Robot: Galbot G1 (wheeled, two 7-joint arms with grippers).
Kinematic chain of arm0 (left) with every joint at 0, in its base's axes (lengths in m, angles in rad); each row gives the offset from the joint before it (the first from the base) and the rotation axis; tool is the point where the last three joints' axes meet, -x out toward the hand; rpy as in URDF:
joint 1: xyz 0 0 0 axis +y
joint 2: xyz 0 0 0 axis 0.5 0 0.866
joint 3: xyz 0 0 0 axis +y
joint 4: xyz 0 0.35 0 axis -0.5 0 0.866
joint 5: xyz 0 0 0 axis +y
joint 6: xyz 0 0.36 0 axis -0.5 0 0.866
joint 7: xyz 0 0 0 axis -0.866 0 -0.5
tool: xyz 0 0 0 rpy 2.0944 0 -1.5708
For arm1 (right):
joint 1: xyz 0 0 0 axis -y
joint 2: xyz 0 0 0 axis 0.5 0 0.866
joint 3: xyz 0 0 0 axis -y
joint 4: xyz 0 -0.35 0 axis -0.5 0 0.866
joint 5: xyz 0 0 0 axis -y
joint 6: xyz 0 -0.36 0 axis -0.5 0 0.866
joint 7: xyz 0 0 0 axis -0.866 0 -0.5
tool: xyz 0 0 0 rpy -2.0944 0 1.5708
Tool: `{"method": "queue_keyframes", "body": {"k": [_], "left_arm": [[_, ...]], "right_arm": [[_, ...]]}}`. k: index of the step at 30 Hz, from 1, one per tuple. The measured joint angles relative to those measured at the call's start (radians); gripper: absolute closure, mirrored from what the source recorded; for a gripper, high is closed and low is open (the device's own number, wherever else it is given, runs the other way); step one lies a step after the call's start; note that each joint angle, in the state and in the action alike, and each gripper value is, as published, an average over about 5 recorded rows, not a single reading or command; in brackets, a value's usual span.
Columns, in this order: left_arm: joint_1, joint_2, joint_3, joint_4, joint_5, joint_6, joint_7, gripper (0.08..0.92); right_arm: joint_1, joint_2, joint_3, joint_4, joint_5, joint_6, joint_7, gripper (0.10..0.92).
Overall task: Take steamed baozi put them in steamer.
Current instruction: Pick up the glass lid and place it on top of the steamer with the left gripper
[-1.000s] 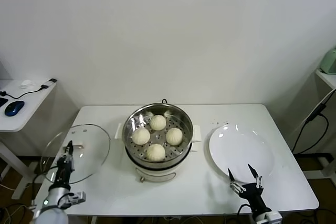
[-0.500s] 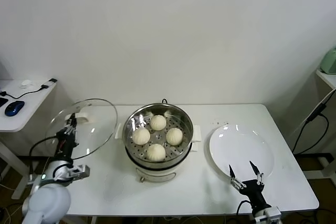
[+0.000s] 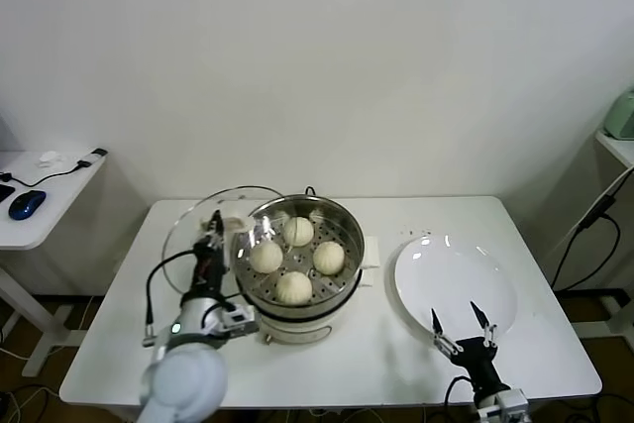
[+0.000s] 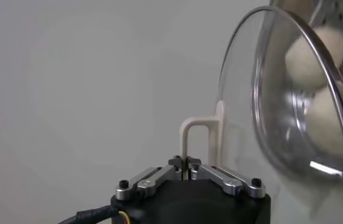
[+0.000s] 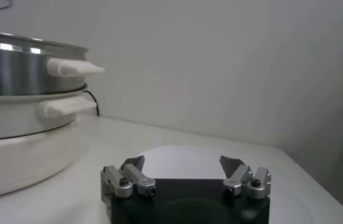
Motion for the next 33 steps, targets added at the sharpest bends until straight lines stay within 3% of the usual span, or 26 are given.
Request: {"method": "queue_keyframes", "body": {"k": [15,33], "left_arm": [[-0.089,-0.175,0.222,0.078,0.217,0.1,0.047,0.867],[-0.116,-0.228,0.286,0.194,0.319,0.116,0.049,0.867]], "right_arm": [[-0.001,0.005,0.002,-0.032,0.0,0.033,0.009,0.203],[0.003,0.01,0.001,-0.063,0.0,0.066,0.027,0.203]]}}
